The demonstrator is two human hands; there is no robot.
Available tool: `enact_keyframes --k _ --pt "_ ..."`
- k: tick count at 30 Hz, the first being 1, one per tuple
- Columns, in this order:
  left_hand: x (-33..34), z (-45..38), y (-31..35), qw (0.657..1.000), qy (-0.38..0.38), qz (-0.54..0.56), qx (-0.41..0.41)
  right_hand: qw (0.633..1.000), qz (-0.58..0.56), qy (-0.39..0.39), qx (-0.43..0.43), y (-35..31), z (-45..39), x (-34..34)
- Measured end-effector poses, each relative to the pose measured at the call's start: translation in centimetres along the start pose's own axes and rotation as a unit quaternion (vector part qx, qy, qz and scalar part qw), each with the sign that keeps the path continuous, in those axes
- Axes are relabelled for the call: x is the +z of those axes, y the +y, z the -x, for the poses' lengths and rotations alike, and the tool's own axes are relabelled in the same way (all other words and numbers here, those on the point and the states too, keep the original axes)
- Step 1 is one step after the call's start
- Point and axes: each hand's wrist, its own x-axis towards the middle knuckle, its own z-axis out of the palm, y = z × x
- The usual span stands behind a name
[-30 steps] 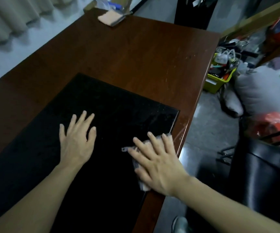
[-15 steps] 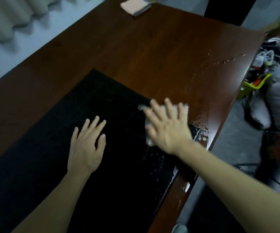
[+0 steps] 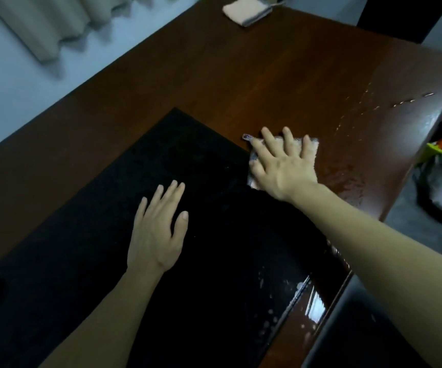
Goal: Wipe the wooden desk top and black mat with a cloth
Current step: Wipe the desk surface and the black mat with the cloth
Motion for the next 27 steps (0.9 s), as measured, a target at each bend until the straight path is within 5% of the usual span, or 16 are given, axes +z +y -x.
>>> enact_keyframes --k 5,9,11,18,23,27 --pt "0.0 0.3 0.5 0.999 0.033 -0.010 -0.003 0.984 0.058 0.001 -0.171 -7.2 7.4 2.1" --pt "0.1 0.4 0.3 0.999 0.050 -0.020 0.007 0.952 0.063 -0.026 -0.300 -7.0 12.6 3.6" --pt "0.1 0.4 0.4 0.999 0.042 -0.010 0.007 0.956 0.078 -0.027 -0.282 -5.1 10.7 3.1" --pt "0.2 0.5 0.6 0.998 0.059 -0.022 0.013 1.000 0.011 -0.008 -0.003 -4.1 -1.0 0.0" --pt "0.0 0.6 0.3 0.998 0.054 -0.023 0.027 0.991 0.064 0.008 -0.121 -10.9 5.8 1.6" --pt "0.3 0.8 0.3 0.998 0.056 -0.026 0.031 0.974 0.063 -0.031 -0.216 -8.8 10.2 3.1"
